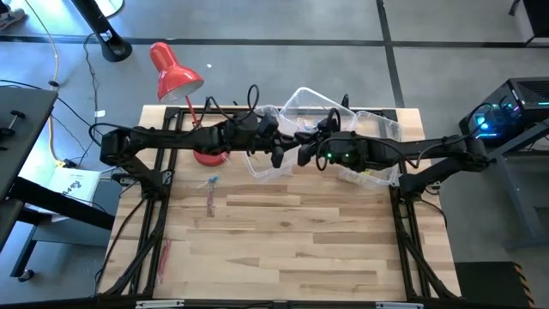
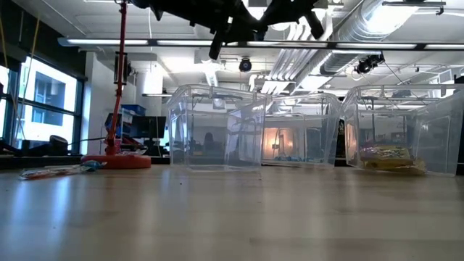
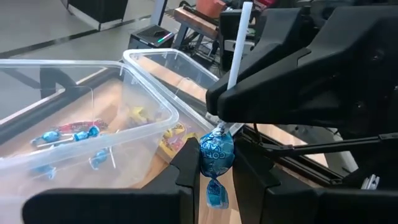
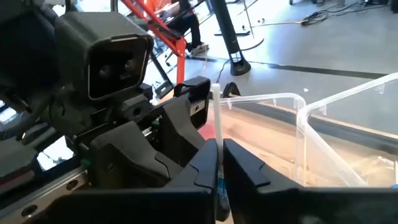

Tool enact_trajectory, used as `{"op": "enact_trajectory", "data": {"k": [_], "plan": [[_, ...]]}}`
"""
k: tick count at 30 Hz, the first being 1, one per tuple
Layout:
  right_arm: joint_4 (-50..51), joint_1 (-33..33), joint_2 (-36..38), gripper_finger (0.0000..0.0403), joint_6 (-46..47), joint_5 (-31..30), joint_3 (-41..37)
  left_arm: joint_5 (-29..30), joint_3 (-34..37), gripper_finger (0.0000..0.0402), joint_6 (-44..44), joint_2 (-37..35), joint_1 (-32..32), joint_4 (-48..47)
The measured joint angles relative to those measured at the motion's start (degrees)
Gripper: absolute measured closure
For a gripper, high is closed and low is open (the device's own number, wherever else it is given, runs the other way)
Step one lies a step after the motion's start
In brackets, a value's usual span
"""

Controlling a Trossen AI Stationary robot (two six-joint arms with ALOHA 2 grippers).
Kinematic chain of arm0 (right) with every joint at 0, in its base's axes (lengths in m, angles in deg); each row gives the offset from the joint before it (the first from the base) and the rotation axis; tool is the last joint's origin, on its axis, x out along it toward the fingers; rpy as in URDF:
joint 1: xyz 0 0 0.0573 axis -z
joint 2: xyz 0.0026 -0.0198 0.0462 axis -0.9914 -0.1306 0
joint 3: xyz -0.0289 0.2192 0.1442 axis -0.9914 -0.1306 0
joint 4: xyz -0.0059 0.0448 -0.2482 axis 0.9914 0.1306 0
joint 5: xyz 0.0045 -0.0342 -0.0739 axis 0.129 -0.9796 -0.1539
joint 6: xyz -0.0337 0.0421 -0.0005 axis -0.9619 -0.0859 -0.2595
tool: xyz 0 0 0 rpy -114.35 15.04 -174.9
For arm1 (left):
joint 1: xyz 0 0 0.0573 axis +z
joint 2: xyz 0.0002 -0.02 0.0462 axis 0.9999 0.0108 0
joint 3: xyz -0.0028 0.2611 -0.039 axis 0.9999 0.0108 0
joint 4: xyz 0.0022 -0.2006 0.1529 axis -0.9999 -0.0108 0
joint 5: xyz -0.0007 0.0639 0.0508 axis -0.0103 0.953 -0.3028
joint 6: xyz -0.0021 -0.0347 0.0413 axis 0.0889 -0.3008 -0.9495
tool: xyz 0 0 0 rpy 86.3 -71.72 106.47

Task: Sort candy
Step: Put the blue candy into the center transparent bin

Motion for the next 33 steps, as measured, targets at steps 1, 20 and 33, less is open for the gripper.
{"op": "enact_trajectory", "data": {"k": [1, 20, 33], "plan": [[0.0, 0.0, 0.0, 0.0394, 0.3, -0.2, 0.0, -0.1, 0.0, 0.0354, 0.0, 0.0, 0.1, 0.3], [35.8, 0.0, 13.1, 0.0402, 8.0, -7.6, 4.1, -7.3, 1.0, 0.0183, -8.0, -8.3, 1.5, -24.7], [72.3, -6.0, 15.3, 0.0403, 47.1, -5.8, -3.0, -5.2, 20.7, 0.0184, 7.6, -32.6, -6.3, -6.7]]}}
